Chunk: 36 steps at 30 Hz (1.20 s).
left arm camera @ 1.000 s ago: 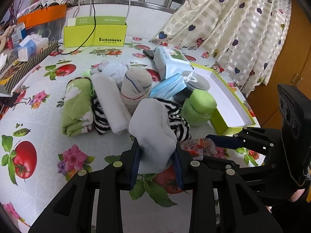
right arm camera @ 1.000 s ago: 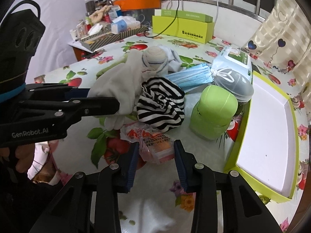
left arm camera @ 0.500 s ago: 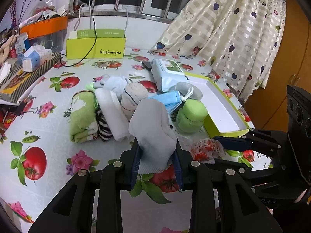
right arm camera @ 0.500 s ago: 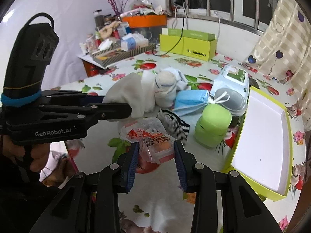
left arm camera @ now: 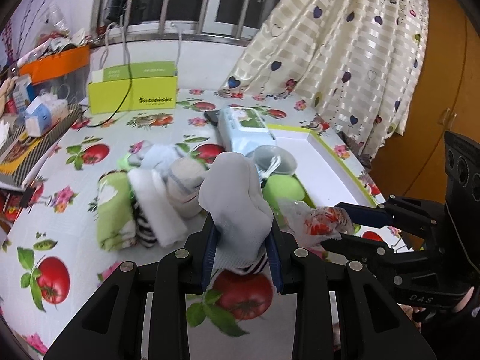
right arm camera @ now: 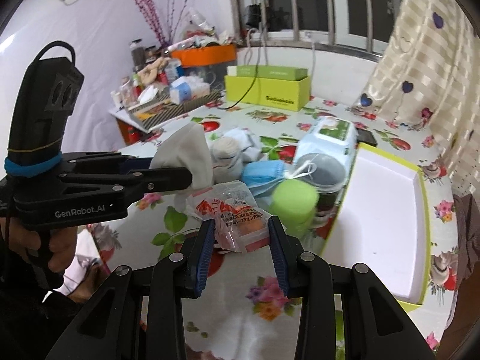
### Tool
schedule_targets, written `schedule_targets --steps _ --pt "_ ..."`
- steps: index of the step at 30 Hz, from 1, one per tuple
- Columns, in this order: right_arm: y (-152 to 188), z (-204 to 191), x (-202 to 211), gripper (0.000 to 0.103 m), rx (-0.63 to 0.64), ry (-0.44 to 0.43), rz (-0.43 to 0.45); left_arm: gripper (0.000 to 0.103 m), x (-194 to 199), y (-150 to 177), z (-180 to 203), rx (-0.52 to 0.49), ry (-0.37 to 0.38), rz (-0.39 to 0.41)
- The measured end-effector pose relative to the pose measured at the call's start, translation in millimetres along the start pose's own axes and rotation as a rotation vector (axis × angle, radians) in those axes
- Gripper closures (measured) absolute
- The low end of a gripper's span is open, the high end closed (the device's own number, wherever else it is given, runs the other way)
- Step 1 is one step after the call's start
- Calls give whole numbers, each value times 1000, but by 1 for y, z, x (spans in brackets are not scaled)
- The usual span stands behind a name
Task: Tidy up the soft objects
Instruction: 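Carry the bag into the white tray and open the right gripper while the left carries the sock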
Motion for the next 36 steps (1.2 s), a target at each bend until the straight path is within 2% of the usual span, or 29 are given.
schedule_targets --steps 17,28,36 --pt "9 85 26 68 -146 139 49 71 -35 -36 65 -108 88 -10" --pt "26 149 16 68 -269 229 12 71 -72 -49 104 -159 133 -57" --pt "32 177 4 66 -303 264 -13 71 -108 -51 122 -173 143 -115"
Point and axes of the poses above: each gripper's, at about its wrist camera, not at the fingertips, and x roughly against the way its jaws point, z to its right, y to its underside, the point moved 1 cm from there along -x, roughly the way its jaws point, and after that the axes turned 5 degrees about -y, right-handed, at the moved point
